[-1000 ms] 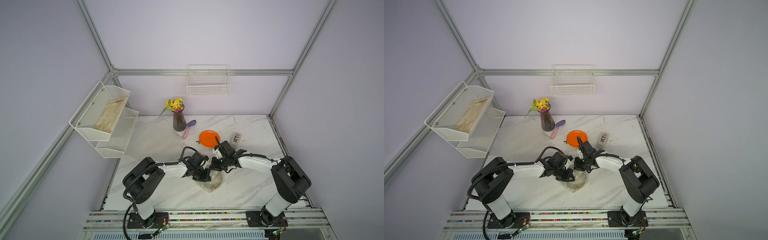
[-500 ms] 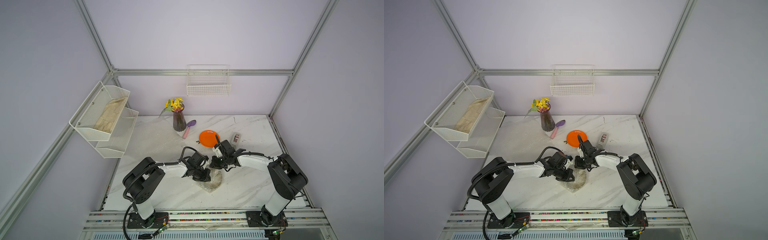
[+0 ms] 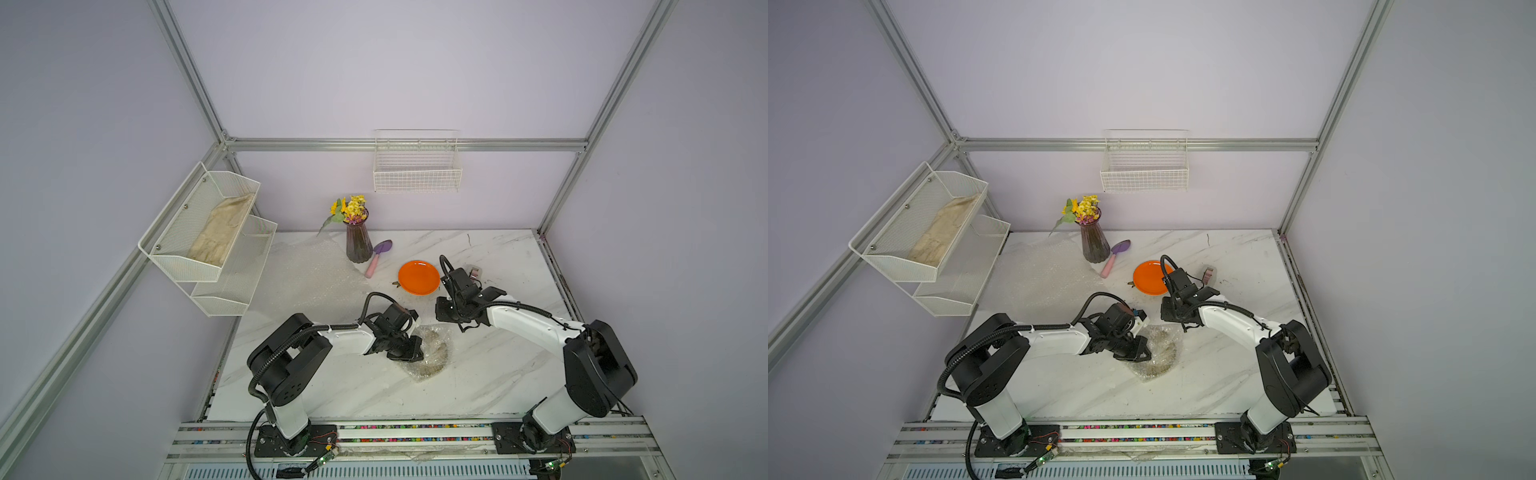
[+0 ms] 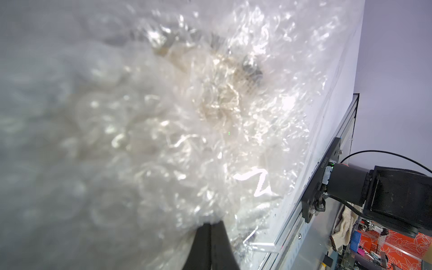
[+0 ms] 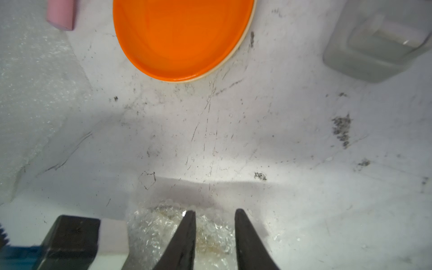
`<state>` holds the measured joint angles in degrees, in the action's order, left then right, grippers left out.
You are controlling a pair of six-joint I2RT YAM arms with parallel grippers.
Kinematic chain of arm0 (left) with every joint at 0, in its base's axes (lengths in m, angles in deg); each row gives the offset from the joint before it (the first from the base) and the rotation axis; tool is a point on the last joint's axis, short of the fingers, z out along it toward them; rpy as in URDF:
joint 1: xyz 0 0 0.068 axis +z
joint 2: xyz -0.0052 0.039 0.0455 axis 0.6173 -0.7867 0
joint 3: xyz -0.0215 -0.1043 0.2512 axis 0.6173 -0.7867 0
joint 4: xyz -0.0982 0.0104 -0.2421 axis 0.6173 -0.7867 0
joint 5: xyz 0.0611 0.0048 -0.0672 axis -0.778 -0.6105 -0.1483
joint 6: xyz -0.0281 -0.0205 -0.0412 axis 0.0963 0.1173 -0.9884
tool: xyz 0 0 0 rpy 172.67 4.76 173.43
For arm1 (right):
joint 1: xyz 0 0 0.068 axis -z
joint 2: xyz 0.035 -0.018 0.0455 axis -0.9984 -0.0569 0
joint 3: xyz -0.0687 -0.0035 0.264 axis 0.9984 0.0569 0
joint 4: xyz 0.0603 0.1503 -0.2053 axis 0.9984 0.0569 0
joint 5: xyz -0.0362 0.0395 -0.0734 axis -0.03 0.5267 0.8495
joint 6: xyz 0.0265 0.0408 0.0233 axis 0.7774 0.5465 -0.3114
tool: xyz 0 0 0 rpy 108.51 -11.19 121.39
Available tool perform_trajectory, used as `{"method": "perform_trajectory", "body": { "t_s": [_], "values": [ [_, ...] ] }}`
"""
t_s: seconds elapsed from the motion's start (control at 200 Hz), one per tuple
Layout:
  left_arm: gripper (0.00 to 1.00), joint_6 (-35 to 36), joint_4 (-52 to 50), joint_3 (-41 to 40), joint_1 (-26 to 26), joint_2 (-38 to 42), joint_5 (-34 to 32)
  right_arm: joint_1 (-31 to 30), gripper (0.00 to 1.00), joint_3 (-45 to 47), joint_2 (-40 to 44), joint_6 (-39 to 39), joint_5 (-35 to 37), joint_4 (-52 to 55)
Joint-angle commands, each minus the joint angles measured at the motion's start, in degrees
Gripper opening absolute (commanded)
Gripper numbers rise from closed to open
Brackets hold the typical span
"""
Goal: Wrap dinner plates in bubble wrap
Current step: Stick the tape on the bubble wrap.
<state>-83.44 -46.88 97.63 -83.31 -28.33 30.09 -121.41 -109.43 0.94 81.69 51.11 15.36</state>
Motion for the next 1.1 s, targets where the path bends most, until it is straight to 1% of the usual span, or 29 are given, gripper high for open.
{"method": "perform_trajectory", "body": {
  "t_s": [0.0, 0.065, 0.1, 0.135, 0.16, 0.24, 0.31, 0.33, 0.37, 0.43, 0.53, 0.565, 0.615, 0.655, 0.715, 0.785, 0.855, 0.905, 0.945, 1.045, 1.09],
  "values": [
    [0.04, 0.2, -8.6, -3.3, -0.9, -3.3, -2.3, -0.3, 0.19, 3.1, 2.6, 2.1, -11.3, 1.7],
    [0.04, 0.2, -8.6, -3.4, -1.0, -3.3, -2.3, -0.2, 0.09, 6.9, 3.4, 5.9, -21.8, -5.0],
    [0.04, 0.2, -8.5, -3.5, -1.0, -3.3, -2.3, -0.2, 0.04, 8.6, 3.5, 8.1, -26.1, -8.8],
    [0.04, 0.1, -8.5, -3.5, -1.0, -3.3, -2.1, -0.2, 0.00, 10.0, 3.3, 9.9, -28.7, -12.3],
    [0.04, 0.2, -8.4, -3.6, -0.9, -3.3, -2.2, -0.1, 0.00, 10.5, 3.0, 10.5, -29.3, -13.4],
    [0.04, 0.2, -8.5, -3.6, -1.0, -3.2, -2.2, 0.7, 0.00, 11.2, 0.8, 10.1, -28.6, -14.2],
    [0.04, 0.1, -8.5, -3.6, -1.0, -3.1, -2.3, 2.2, 0.00, 13.3, -2.3, 10.5, -29.2, -17.0],
    [0.04, 0.2, -8.5, -3.5, -1.0, -3.1, -2.3, 2.6, 0.00, 13.6, -3.2, 10.7, -28.3, -16.8],
    [0.04, 0.2, -8.5, -3.6, -1.0, -3.1, -2.3, 2.9, 0.00, 13.5, -4.7, 10.7, -24.4, -14.7],
    [0.04, 0.0, -8.4, -3.6, -1.0, -3.0, -2.4, 3.2, 0.00, 12.2, -6.0, 6.8, -18.8, -10.1],
    [0.04, 0.1, -8.5, -3.6, -1.0, -3.2, -2.3, 4.1, 0.00, 10.1, -6.6, 4.2, -18.3, -7.3],
    [0.04, 0.0, -8.4, -3.7, -1.0, -3.2, -2.1, 4.0, 0.00, 9.0, -5.4, 2.2, -17.6, -4.6],
    [0.04, 0.1, -8.5, -3.6, -0.9, -3.2, -2.1, 4.1, 0.00, 8.1, -2.6, 1.5, -16.6, -1.8],
    [0.04, 0.1, -8.5, -3.6, -1.0, -3.1, -2.2, 4.1, 0.00, 8.1, -0.2, 1.9, -17.5, -1.1],
    [0.04, 0.2, -8.5, -3.6, -1.0, -3.2, -2.1, 3.8, 0.00, 10.0, 2.5, 3.9, -22.9, -3.1],
    [0.04, 0.2, -8.4, -3.5, -1.0, -3.3, -2.1, 2.7, 0.00, 13.4, 2.8, 7.7, -30.4, -7.5],
    [0.04, 0.0, -8.5, -3.6, -0.9, -3.5, -2.0, 1.1, 0.00, 16.3, 1.9, 9.3, -33.3, -10.1],
    [0.04, 0.0, -8.5, -3.6, -1.0, -3.5, -2.1, 0.9, 0.00, 18.4, 1.3, 10.2, -33.9, -11.7],
    [0.04, 0.1, -8.5, -3.7, -1.0, -3.4, -2.0, 0.9, 0.00, 18.9, 0.5, 9.6, -33.7, -10.6],
    [0.04, 0.0, -8.5, -3.6, -0.9, -3.5, -2.1, 0.9, 0.00, 16.4, -1.5, 4.9, -28.2, -3.4],
    [0.04, 0.1, -8.5, -3.5, -1.0, -3.7, -2.0, 1.0, 0.00, 15.5, -1.1, 3.6, -25.5, -0.1]
  ]
}}
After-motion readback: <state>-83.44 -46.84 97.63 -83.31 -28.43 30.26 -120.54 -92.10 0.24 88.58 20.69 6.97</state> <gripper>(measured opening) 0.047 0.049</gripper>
